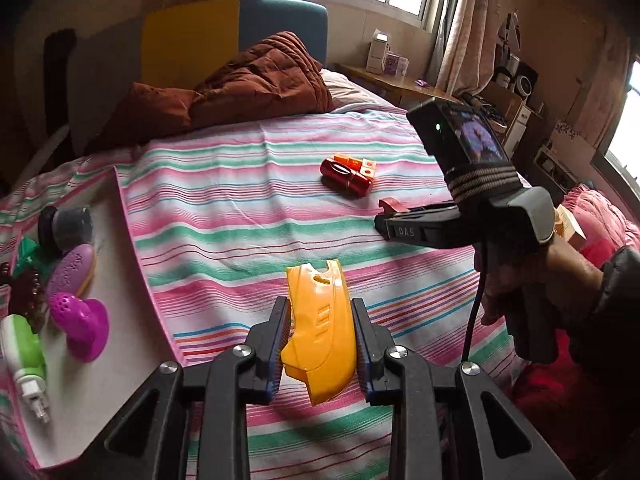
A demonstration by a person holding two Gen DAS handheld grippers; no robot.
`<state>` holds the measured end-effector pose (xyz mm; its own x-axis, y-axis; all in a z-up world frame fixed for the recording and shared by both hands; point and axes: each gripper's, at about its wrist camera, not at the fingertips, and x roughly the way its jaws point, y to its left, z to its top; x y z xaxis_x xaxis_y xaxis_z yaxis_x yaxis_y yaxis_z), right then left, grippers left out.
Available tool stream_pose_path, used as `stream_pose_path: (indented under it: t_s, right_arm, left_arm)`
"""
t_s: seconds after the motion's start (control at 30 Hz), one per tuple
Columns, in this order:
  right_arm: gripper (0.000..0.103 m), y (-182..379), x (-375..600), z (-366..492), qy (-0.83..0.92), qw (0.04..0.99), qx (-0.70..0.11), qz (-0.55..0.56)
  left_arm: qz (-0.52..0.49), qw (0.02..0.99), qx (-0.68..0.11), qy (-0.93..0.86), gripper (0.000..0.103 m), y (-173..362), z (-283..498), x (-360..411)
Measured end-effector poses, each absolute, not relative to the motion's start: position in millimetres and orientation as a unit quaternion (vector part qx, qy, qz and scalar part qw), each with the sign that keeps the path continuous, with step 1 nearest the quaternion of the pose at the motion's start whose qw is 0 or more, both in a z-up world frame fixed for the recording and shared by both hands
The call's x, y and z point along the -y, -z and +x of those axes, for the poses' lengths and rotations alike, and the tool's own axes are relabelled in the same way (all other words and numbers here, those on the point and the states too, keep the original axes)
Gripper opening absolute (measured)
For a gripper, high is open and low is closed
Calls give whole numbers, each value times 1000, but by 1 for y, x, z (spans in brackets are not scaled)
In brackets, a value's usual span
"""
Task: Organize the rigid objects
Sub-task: 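Carry the yellow piece to the tray with the left gripper while the right grasps the red bracket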
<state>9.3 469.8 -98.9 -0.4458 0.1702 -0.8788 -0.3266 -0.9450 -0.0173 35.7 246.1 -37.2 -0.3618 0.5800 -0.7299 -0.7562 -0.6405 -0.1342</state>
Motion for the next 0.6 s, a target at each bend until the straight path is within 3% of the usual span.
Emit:
stream_pose_path:
  t_s: [0.6]
  right_arm:
    - [15, 100, -457, 12, -852, 156, -18, -499]
  left_arm:
    - [-378, 335, -70, -860, 30, 10, 19, -174]
